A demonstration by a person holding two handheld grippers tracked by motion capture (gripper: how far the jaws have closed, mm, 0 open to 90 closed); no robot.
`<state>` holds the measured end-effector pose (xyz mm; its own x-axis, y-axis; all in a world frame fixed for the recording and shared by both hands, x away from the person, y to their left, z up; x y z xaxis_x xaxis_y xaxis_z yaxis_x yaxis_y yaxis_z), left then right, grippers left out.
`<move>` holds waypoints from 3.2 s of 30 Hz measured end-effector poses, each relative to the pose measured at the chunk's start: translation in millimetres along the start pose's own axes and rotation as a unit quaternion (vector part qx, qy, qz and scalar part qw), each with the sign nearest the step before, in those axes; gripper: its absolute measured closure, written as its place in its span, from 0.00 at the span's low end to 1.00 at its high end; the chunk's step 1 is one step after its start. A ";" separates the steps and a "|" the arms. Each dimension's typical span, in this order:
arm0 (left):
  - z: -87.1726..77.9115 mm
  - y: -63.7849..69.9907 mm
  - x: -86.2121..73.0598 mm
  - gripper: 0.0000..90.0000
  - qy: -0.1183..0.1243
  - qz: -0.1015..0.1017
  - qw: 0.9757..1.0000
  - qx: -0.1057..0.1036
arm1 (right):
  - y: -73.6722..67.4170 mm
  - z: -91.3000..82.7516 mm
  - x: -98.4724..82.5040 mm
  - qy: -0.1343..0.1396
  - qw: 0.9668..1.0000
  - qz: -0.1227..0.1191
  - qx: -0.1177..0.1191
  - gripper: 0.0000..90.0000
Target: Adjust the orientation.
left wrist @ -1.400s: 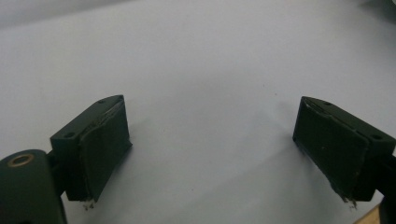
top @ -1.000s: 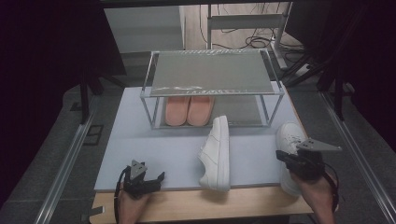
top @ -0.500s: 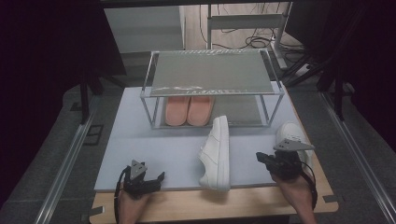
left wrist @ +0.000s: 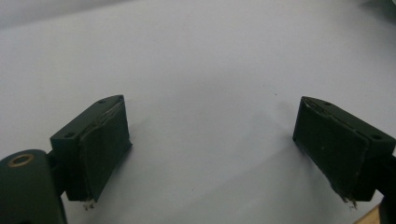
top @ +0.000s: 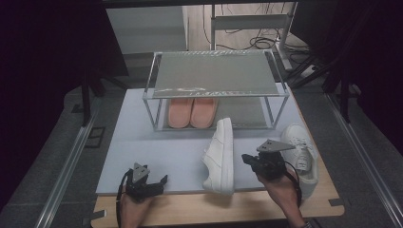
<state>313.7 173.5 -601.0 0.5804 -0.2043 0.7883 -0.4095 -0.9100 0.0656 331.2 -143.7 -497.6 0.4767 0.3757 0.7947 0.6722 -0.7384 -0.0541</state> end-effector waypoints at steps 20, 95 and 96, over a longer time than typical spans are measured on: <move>-0.1 0.1 0.0 0.12 0.000 0.000 1.000 0.000 | -25.3 35.6 18.4 0.000 1.000 -0.024 0.017 0.99; -0.2 -0.1 -0.1 0.12 -0.001 0.000 1.000 0.001 | -10.9 -18.2 -29.3 0.007 0.999 0.036 0.008 0.99; -0.2 -0.1 -0.1 0.12 -0.001 0.000 1.000 0.001 | -12.7 -15.8 -29.7 0.005 0.999 0.034 0.010 0.99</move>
<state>313.6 173.7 -601.0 0.5811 -0.2055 0.7874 -0.4087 -0.9104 0.0640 299.6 -154.3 -511.0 0.5165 0.3197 0.7943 0.6499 -0.7504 -0.1205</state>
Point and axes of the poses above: each handheld gripper's, and its own axes: z roughly forward along the jaws, x roughly out of its top, y roughly to its right, the point moved 10 cm from there along z, roughly forward along the jaws, and after that the axes turned 3 degrees about -z, right-handed, at the moved point
